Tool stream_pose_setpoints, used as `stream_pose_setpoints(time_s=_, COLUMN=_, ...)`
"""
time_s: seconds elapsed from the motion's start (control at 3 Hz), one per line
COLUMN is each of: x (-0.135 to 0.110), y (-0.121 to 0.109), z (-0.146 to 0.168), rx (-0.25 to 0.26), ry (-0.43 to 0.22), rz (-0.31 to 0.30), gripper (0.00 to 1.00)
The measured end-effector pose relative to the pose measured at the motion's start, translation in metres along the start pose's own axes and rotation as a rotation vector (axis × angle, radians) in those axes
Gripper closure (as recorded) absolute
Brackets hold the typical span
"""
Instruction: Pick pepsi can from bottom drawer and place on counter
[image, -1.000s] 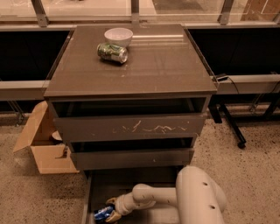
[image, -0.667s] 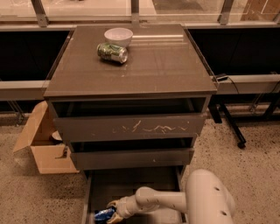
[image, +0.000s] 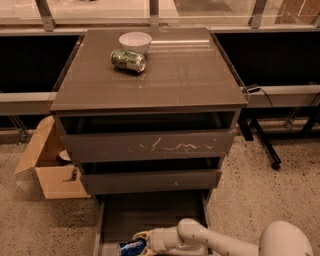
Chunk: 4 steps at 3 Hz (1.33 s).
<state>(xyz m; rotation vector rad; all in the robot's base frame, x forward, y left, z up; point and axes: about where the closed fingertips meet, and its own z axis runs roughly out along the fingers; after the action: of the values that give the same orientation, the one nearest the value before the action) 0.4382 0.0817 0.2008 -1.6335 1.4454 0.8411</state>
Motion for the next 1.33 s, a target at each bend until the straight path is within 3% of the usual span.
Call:
stream_pose_setpoints(time_s=0.67, x=-0.014, y=-0.007, z=-0.005, rx=0.006, ry=-0.008, rz=-0.034, gripper=1.00)
stream_pose_setpoints(time_s=1.0, x=-0.057, y=-0.029, z=-0.032, rx=0.055, ry=-0.010, rz=-0.122, gripper=1.00)
stream_pose_setpoints(time_s=1.33, x=-0.131, y=-0.045, z=-0.071, rx=0.100, ry=-0.023, rz=-0.267, gripper=1.00)
